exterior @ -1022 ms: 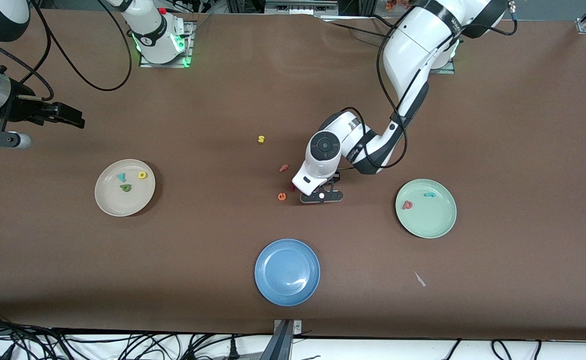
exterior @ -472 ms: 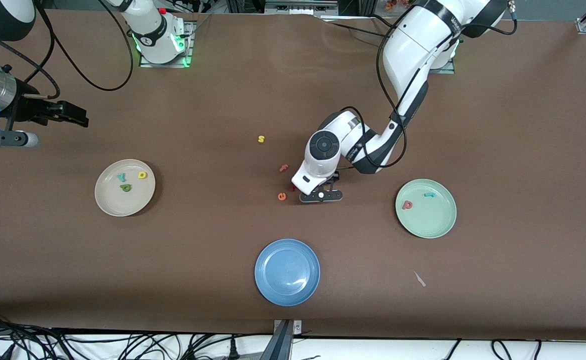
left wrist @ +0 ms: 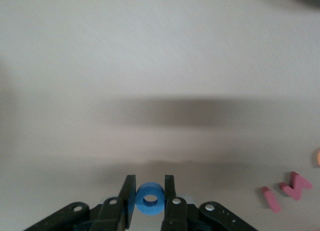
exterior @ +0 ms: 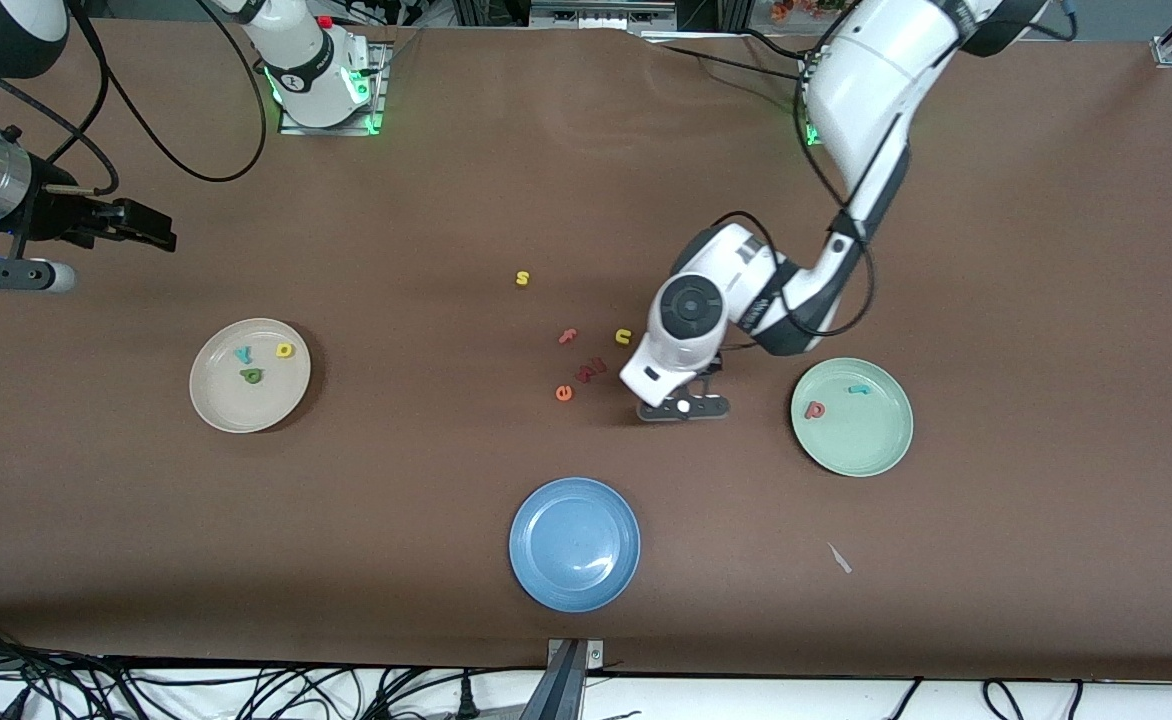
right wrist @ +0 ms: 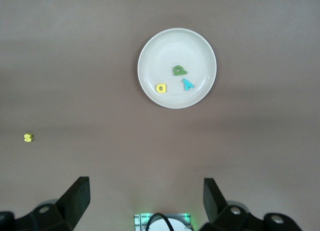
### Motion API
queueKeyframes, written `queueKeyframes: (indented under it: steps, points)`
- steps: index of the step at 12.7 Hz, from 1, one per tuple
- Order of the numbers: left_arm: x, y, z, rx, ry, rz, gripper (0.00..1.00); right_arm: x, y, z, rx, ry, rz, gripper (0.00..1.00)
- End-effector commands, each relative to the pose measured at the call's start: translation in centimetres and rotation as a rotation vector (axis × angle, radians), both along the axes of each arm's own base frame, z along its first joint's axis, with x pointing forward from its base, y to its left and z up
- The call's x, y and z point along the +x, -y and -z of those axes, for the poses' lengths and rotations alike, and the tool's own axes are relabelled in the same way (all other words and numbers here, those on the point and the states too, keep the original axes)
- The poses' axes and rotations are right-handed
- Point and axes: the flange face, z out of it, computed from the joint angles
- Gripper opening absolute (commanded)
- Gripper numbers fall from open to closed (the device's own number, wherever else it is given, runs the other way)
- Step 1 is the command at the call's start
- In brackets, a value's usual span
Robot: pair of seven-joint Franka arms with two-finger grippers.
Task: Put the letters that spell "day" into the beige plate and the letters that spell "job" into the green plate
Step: 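Lift the blue o and carry it to the green plate with the left gripper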
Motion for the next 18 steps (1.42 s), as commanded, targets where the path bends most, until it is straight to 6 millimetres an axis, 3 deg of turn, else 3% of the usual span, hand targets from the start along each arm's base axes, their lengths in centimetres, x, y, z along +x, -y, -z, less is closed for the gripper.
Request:
queueKeyframes:
  steps: [1,5,8,10,14,18]
  points:
    - [1.7,-4.8,-3.4,0.021,-0.005,0.091,0.01,0.0,0.2,-1.9,-0.018,-0.018,-0.016,1.00]
    - [4.7,-14.0,-3.3,0.013,-0.072,0.257,0.01,-0.1,0.9,-1.8,-0.016,-0.024,0.017,1.00]
    - [6.3,-20.3,-1.6,-0.020,-0.107,0.395,0.01,0.2,1.2,-1.3,-0.013,-0.032,0.023,1.00]
    - [7.2,-23.0,-0.4,0.002,-0.113,0.466,0.01,0.2,1.2,-1.3,-0.014,-0.033,0.025,1.00]
    - [7.4,-25.3,3.7,0.031,-0.106,0.483,0.01,0.3,1.3,-1.3,-0.010,-0.026,0.021,1.00]
    - [6.9,-25.8,5.6,0.036,-0.104,0.495,0.02,0.3,1.3,-1.3,-0.010,-0.024,0.010,1.00]
